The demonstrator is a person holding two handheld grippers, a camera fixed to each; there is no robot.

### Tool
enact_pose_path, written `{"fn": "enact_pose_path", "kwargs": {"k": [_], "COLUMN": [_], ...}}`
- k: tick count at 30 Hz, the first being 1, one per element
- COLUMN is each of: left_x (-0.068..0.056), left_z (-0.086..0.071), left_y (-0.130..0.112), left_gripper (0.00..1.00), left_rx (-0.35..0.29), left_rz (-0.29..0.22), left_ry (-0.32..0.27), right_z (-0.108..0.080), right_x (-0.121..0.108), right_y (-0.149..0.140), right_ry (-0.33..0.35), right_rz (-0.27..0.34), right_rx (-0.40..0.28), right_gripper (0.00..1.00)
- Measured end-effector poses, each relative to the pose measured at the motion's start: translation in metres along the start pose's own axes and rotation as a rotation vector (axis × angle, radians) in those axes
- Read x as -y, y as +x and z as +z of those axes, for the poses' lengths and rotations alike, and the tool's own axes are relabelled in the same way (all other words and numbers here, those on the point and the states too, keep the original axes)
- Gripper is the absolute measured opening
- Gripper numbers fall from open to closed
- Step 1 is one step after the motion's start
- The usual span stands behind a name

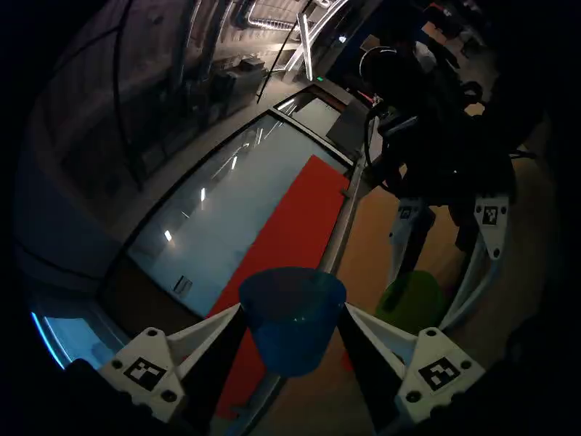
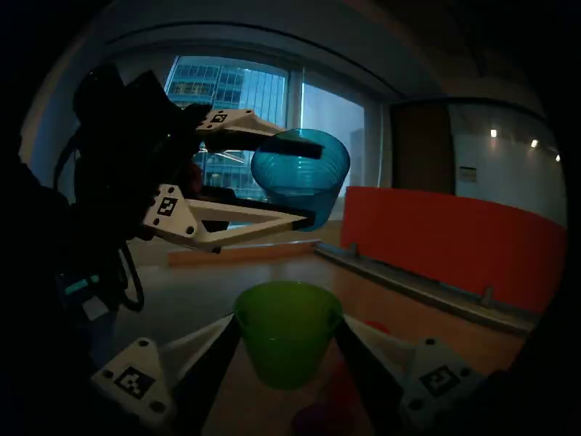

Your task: Pour water

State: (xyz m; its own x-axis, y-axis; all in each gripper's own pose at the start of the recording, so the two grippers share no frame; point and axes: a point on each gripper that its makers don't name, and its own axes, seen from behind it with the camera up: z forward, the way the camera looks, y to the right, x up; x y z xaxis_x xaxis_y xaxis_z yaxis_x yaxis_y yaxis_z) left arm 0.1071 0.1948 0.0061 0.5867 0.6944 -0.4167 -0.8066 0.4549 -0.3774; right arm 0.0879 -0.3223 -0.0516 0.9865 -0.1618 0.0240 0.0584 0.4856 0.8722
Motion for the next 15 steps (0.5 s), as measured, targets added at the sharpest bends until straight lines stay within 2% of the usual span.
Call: {"fn": "enact_pose_path", "kwargs": {"k": [15], "left_x": [0.0053], "left_z": [0.0017], "left_y": [0.0038], "left_gripper": [0.84], "left_rx": [0.003], "left_rz": [0.064], "left_ry": [0.013], "right_z": [-0.0004], "right_x": [0.0015], "right_y": [0.0012], "right_ry": [0.0], "right_rz": [-0.01], "right_rx": [-0.002], "right_gripper": [0.9]}}
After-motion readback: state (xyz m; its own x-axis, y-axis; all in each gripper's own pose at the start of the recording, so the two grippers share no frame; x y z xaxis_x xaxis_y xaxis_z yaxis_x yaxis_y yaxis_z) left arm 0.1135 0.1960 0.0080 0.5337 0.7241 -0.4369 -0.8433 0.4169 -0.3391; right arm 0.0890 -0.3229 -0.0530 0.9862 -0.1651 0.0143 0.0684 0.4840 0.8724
